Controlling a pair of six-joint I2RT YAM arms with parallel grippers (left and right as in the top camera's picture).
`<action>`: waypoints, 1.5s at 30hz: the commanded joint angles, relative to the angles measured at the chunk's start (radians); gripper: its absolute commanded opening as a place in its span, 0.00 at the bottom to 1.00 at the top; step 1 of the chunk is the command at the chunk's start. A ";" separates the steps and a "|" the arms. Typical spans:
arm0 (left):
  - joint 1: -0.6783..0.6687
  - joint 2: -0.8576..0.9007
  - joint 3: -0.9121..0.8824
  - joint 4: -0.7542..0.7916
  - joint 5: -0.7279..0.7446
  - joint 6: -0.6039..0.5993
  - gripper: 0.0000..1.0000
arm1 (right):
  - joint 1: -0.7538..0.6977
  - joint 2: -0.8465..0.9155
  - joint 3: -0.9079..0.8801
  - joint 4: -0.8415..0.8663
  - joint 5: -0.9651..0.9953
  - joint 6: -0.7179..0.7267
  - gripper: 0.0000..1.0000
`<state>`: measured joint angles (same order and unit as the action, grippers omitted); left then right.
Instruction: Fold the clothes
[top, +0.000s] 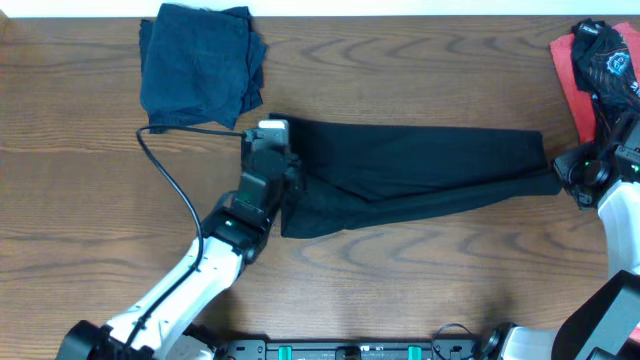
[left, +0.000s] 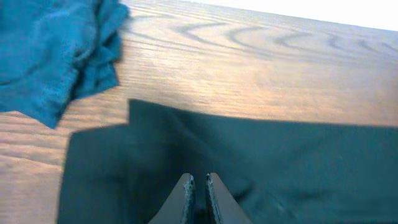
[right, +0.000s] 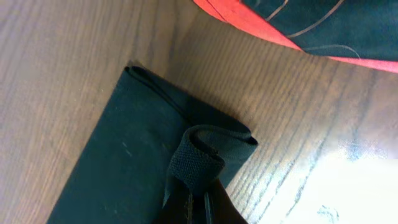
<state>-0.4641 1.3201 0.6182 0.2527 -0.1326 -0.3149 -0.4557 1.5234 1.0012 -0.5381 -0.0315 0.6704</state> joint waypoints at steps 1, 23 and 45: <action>0.031 0.034 0.018 0.023 -0.014 0.011 0.10 | 0.006 0.022 0.013 0.023 0.008 0.014 0.02; -0.139 0.085 0.018 -0.316 0.287 -0.375 0.50 | 0.051 0.115 0.013 0.047 -0.009 0.013 0.17; -0.149 0.294 0.037 -0.137 0.290 -0.502 0.57 | 0.051 0.115 0.013 0.030 -0.026 0.012 0.17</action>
<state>-0.6117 1.5955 0.6312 0.1162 0.1574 -0.8116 -0.4129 1.6306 1.0016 -0.5049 -0.0540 0.6773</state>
